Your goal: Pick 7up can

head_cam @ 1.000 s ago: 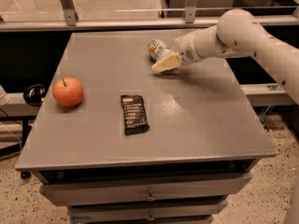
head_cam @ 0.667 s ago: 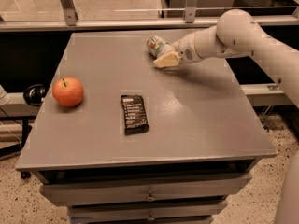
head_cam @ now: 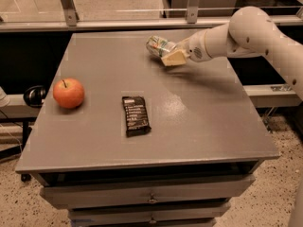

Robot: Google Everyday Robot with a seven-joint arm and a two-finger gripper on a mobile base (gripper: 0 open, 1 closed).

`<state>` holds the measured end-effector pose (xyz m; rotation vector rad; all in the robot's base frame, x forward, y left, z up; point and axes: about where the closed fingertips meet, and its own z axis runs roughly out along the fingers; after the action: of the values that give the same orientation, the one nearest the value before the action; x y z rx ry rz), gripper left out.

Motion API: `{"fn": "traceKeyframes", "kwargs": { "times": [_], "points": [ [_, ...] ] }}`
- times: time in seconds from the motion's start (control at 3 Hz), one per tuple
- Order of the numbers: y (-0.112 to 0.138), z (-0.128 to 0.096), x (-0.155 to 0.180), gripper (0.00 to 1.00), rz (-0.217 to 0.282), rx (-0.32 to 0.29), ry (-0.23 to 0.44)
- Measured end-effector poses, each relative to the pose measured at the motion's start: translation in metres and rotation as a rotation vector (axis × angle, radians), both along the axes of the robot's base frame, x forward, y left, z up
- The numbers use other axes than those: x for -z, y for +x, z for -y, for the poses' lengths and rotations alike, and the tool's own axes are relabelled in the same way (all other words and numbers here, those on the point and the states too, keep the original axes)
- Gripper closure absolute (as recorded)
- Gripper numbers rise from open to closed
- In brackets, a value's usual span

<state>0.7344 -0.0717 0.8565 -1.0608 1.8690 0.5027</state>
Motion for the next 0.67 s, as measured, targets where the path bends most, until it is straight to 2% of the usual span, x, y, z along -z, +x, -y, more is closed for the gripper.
{"fn": "traceKeyframes", "kwargs": {
  "times": [0.33, 0.67],
  "points": [
    [-0.012, 0.015, -0.027, 1.0, 0.049, -0.038, 0.024],
    [-0.017, 0.031, -0.059, 1.0, 0.105, -0.081, 0.024]
  ]
}}
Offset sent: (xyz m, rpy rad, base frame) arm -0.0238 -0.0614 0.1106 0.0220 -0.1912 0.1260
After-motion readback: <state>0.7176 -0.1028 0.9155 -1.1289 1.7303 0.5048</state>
